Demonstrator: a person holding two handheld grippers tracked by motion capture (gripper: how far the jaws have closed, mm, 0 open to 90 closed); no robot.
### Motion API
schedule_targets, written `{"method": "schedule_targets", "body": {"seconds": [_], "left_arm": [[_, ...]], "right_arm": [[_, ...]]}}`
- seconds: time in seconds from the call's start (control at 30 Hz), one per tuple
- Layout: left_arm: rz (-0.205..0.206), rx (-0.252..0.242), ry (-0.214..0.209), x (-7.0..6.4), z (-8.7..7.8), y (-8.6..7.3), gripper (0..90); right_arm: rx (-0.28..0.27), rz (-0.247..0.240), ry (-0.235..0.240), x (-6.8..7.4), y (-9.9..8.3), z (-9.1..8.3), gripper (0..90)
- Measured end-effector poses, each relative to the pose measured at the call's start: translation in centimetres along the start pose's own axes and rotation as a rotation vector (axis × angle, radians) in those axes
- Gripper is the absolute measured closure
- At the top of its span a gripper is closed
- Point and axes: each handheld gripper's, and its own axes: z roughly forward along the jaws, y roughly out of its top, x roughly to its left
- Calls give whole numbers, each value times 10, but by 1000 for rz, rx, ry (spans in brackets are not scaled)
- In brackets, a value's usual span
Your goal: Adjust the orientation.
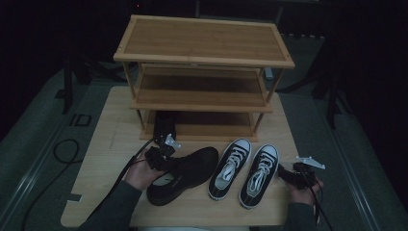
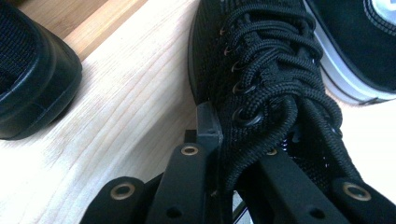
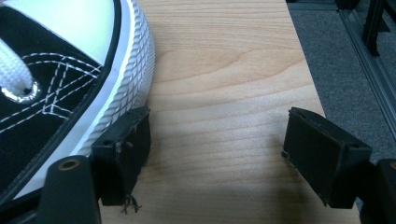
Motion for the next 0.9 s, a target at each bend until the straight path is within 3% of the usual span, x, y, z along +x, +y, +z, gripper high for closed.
{"method": "schedule_targets", "body": {"seconds": [0.13, 0.37, 0.6, 0.63, 0.7, 0.9], "left_arm": [[-40, -24, -12, 5, 0, 2, 880], [-109, -71, 43, 19, -4, 9, 879], [-136, -88, 76, 26, -2, 19, 878], [-166, -104, 95, 29, 2, 23, 878], [-181, -112, 110, 30, 5, 27, 877], [-184, -133, 169, 30, 12, 49, 878]], "right_arm": [[0, 0, 0, 0, 0, 0, 228], [0, -1, 1, 0, 0, 0, 228], [0, 0, 0, 0, 0, 0, 228], [0, 0, 1, 0, 0, 0, 228], [0, -2, 1, 0, 0, 0, 228], [1, -4, 2, 0, 1, 1, 227]]}}
